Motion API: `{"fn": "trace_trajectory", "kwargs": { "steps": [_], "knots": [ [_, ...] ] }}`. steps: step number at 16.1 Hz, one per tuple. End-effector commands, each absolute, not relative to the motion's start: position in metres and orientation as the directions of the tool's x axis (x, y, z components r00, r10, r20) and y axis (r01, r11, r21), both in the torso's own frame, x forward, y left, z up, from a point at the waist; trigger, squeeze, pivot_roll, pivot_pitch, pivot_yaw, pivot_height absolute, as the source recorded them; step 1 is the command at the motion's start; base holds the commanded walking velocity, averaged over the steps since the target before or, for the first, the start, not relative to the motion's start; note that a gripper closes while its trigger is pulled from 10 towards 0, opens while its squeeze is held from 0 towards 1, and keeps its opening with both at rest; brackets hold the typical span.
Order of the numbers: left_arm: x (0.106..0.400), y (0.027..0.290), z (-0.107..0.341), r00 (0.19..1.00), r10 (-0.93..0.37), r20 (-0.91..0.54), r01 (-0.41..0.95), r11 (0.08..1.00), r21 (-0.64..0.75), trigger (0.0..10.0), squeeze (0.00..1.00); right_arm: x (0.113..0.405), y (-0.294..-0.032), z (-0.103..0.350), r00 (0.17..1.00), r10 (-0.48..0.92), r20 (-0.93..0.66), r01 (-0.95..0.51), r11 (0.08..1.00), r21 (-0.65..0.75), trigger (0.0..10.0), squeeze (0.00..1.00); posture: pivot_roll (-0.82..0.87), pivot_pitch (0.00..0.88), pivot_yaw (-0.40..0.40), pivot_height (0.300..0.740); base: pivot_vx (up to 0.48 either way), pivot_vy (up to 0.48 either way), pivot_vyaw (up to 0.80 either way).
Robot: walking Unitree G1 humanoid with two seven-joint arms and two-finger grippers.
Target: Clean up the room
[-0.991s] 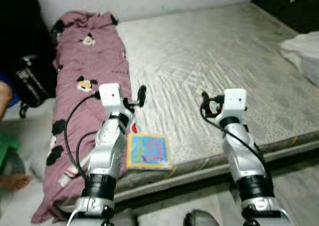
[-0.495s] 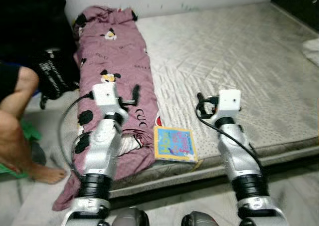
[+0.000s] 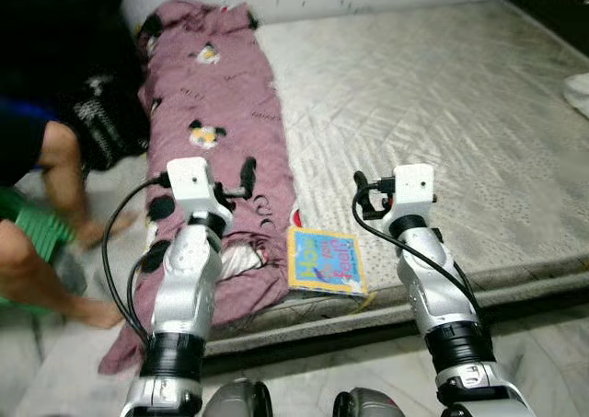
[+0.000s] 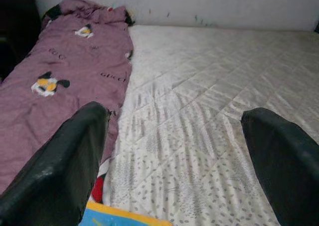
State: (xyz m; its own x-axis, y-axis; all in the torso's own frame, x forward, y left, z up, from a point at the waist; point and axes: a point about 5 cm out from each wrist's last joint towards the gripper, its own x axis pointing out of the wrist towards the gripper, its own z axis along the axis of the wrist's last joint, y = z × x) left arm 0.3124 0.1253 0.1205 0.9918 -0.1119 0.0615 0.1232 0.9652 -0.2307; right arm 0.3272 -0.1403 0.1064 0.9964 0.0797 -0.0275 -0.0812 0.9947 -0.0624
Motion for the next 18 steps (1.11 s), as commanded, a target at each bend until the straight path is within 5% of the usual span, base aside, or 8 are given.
{"fn": "trace_trajectory", "kwargs": {
  "steps": [1,13,18],
  "knots": [
    [0.310,0.131,0.117,0.995,-0.091,0.032,0.096,0.970,-0.224,10.0,0.00,0.322,-0.137,0.103,0.996,0.081,-0.034,-0.083,0.995,-0.049,10.0,0.00,-0.06,0.089,0.039,0.740,0.000,0.000,0.00],
    [0.296,0.140,0.106,0.995,-0.091,-0.033,0.082,0.972,-0.220,10.0,0.00,0.302,-0.144,0.098,0.997,0.070,-0.042,-0.070,0.998,-0.001,10.0,0.00,-0.06,0.185,0.037,0.740,0.000,0.000,0.00],
    [0.277,0.180,0.106,0.999,0.043,0.019,-0.042,0.998,-0.047,10.0,0.00,0.280,-0.170,0.109,0.999,0.011,0.031,-0.009,0.998,-0.060,10.0,0.00,-0.06,0.188,0.032,0.740,0.000,0.000,0.00]
  ]
}}
